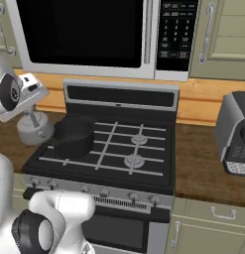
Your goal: Pick the kettle from the counter and place it on a stove burner. Then turn the burner on.
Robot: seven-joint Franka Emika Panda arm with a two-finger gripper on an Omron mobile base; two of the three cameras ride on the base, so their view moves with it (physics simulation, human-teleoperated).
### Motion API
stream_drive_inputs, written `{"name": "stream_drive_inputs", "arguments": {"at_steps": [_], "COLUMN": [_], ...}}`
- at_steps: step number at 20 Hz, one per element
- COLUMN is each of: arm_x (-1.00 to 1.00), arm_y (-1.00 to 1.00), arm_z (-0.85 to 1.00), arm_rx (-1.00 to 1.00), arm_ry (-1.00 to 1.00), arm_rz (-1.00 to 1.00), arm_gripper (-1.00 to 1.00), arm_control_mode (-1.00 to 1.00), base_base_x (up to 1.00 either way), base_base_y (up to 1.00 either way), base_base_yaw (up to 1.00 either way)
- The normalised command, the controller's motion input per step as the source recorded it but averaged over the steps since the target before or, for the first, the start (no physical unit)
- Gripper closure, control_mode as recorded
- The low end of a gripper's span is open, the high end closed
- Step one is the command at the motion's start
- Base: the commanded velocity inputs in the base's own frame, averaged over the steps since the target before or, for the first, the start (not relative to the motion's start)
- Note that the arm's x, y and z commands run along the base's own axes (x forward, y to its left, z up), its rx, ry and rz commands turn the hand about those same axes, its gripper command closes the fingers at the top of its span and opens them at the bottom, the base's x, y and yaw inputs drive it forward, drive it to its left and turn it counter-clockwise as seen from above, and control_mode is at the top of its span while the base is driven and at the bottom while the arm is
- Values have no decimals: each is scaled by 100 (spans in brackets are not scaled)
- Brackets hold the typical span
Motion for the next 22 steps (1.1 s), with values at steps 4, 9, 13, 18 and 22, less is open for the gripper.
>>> {"name": "stream_drive_inputs", "arguments": {"at_steps": [4,9,13,18,22], "arm_x": [8,3,0,0,0], "arm_y": [-92,-96,-94,-82,-62], "arm_z": [39,42,27,7,-2], "arm_rx": [8,9,7,2,0], "arm_ry": [0,1,6,3,1], "arm_rz": [-7,-10,-10,-9,-10], "arm_gripper": [100,100,100,100,100], "arm_control_mode": [-100,-100,-100,-100,-100], "base_base_x": [0,0,0,0,0], "base_base_y": [0,0,0,0,0], "base_base_yaw": [0,0,0,0,0]}}
